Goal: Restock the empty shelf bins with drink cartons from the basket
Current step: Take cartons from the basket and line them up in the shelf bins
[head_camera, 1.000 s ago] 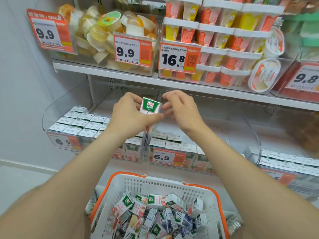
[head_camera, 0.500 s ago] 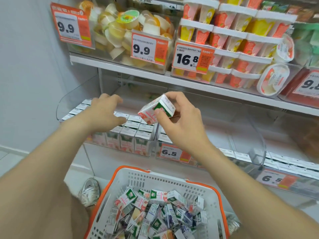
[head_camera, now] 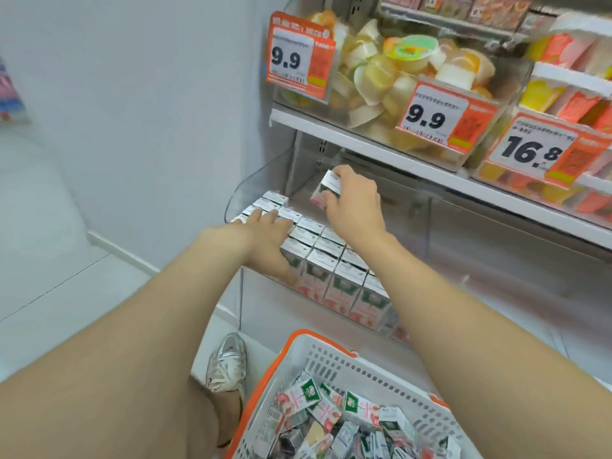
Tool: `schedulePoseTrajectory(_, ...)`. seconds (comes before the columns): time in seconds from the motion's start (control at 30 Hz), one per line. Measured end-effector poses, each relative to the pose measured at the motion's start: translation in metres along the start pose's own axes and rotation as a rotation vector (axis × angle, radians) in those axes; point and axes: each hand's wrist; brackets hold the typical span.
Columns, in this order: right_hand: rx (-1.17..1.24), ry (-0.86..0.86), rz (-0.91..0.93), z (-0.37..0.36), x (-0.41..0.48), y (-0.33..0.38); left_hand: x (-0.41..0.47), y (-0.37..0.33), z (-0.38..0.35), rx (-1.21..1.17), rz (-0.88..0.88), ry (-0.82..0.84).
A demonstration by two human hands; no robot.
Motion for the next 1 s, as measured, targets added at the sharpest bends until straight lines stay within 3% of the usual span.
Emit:
schedulePoseTrajectory(0.27, 0.073, 0.263, -0.096, -0.065, 0.041, 0.008, 0.008, 0.008, -0.017, -0.066, 0.022, -0.038)
schedulePoseTrajectory(0.47, -0.034, 0.519, -0.105, -0.077, 0.058, 0.001, 0.010, 0.006, -0.020, -0.091, 0.023, -0.027)
schedulePoseTrajectory(0.57, -0.089, 0.567, -0.087, -0.073, 0.062, 0.002, 0.010, 0.004, -0.018, -0.112, 0.043, -0.030)
schedulePoseTrajectory(0.7, -0.111, 0.494, -0.068, -0.066, 0.049, 0.013, 0.009, 0.000, -0.015, -0.100, 0.078, -0.044)
schedulePoseTrajectory(0.87, -0.042, 0.059, 0.105, -0.036, 0.000, 0.007, -0.004, -0.018, -0.005, -0.078, 0.149, -0.070)
schedulePoseTrajectory(1.0, 0.151, -0.052, 0.252, 0.005, -0.075, 0.001, -0.019, -0.040, -0.010, -0.085, 0.045, -0.213)
Point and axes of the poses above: each hand's wrist, its own x-axis towards the middle knuckle, its own z-axis out of the back of the hand, y = z × x, and after that the axes turned 1 degree about x, right-handed
